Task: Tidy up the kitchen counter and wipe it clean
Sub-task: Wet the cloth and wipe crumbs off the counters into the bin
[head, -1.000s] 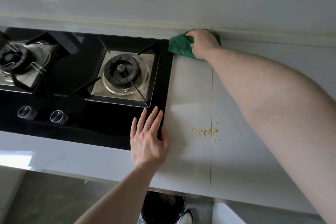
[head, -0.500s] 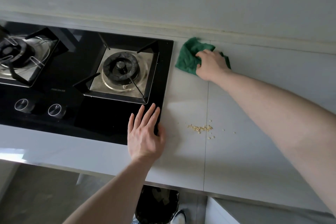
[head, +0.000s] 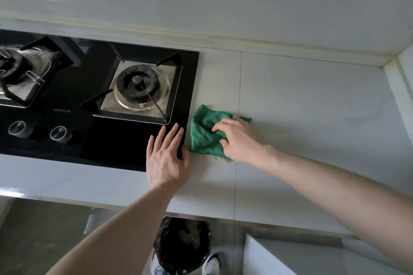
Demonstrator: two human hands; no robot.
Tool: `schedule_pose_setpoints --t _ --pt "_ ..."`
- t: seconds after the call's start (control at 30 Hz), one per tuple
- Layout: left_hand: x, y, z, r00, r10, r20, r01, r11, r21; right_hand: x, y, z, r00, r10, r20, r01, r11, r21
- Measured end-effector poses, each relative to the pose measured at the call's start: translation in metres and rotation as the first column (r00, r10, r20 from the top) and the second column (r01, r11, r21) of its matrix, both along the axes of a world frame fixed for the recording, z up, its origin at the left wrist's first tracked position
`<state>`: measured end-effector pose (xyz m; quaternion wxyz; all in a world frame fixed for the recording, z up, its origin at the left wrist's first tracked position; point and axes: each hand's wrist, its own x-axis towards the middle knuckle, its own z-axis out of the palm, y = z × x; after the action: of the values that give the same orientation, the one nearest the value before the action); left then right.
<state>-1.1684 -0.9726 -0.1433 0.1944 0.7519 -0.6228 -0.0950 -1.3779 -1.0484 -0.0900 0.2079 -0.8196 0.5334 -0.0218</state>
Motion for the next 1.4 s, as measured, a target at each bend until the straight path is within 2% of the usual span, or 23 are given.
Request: schedule_pose_setpoints --t 0.07,0.13,0.23,0.37,0.47,0.6,0.73,0.83,0.97,1.07,1.23,1.4 --pt "0.001 0.001 0.0 1.0 -0.006 0.011 0.006 1.0 0.002 -0.006 -0.009 0.009 0.99 -0.094 0.107 0.098 0.995 -0.036" --pt "0.001 0.0 0.0 1.0 -0.003 0.011 0.003 1.0 -0.001 -0.017 -0.031 0.022 0.963 -0.186 0.194 0.215 0.967 -0.138" --pt "-0.002 -0.001 0.0 1.0 -0.007 0.005 0.007 1.0 -0.002 -0.043 -0.075 0.036 0.918 -0.324 0.229 0.376 0.894 -0.244" --pt "-0.002 0.0 0.001 1.0 -0.016 0.008 0.016 1.0 0.0 -0.08 -0.13 0.035 0.866 -0.478 0.146 0.499 0.811 -0.306" --pt "-0.001 0.0 -0.001 1.0 -0.019 0.009 0.019 1.0 0.002 -0.105 -0.163 0.023 0.839 -0.544 0.024 0.525 0.796 -0.302" --pt "-0.002 -0.001 -0.002 1.0 -0.014 0.01 0.014 1.0 -0.017 -0.125 -0.195 0.009 0.807 -0.589 -0.043 0.558 0.785 -0.268" --pt "-0.001 -0.002 -0.003 1.0 -0.01 0.012 0.01 1.0 -0.025 -0.116 -0.21 -0.009 0.8 -0.583 -0.142 0.56 0.81 -0.173" --pt "-0.001 -0.003 -0.005 1.0 -0.01 0.025 0.011 1.0 -0.028 -0.098 -0.214 -0.014 0.785 -0.607 -0.124 0.587 0.793 -0.163" --pt "-0.002 -0.003 -0.005 1.0 -0.005 0.03 0.006 1.0 -0.018 -0.056 -0.23 -0.013 0.884 -0.465 -0.055 0.457 0.882 -0.117" --pt "-0.003 -0.003 -0.005 1.0 -0.008 0.026 0.008 1.0 -0.014 -0.015 -0.244 -0.013 0.933 -0.353 -0.072 0.349 0.935 -0.059" --pt "0.0 -0.005 -0.003 0.999 -0.025 0.034 0.024 0.999 0.021 0.011 -0.249 -0.014 0.944 -0.265 -0.197 0.267 0.964 -0.018" --pt "0.002 -0.002 -0.005 0.999 -0.016 0.037 0.015 1.0 0.021 0.0 -0.208 -0.017 0.979 -0.162 -0.127 0.158 0.987 -0.038"
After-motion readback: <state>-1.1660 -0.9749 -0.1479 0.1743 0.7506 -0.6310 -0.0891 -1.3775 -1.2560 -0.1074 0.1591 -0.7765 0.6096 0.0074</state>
